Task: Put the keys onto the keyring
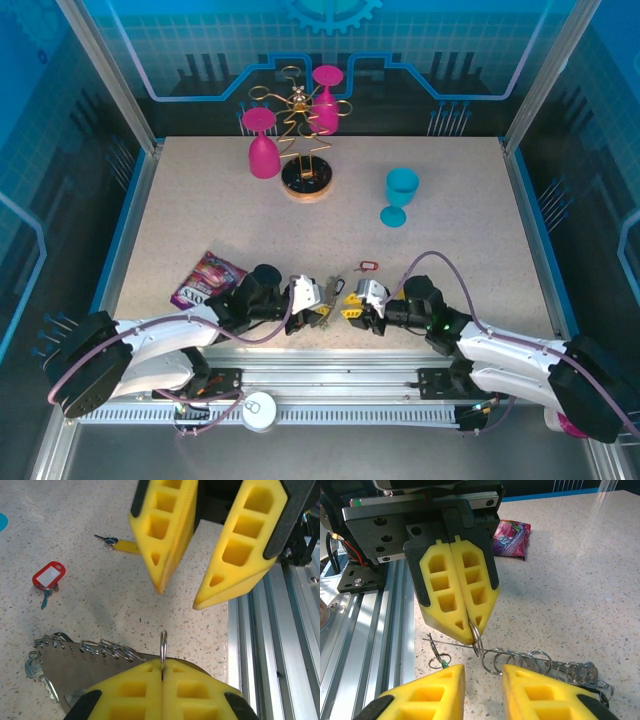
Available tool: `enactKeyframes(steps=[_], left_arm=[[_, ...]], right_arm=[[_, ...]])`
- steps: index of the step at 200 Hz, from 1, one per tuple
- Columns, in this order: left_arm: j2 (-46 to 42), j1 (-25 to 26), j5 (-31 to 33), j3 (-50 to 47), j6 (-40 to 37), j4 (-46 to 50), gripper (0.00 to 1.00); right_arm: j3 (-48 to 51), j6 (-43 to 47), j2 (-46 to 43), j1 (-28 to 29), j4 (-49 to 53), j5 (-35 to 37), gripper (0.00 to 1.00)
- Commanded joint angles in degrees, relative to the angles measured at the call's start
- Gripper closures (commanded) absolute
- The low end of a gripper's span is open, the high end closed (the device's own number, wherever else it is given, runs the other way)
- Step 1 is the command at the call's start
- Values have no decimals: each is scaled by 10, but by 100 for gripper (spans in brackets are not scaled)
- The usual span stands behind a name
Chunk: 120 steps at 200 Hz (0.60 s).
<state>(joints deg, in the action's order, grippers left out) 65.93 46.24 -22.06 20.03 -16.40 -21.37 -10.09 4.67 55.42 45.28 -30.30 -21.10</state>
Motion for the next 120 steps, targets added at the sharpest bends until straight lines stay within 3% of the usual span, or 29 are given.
enactKeyframes(steps=[1, 72, 120], left_arm=[[-5, -1, -16, -15, 56, -105, 100], [-11, -1, -26, -28, 66, -114, 100], [-12, -1, -32, -32, 65, -114, 100]], right_arm=[[7, -25, 14, -5, -54, -3, 74], [-13, -41, 101, -1, -148, -30, 76], [-16, -41, 99, 0, -153, -29, 77]])
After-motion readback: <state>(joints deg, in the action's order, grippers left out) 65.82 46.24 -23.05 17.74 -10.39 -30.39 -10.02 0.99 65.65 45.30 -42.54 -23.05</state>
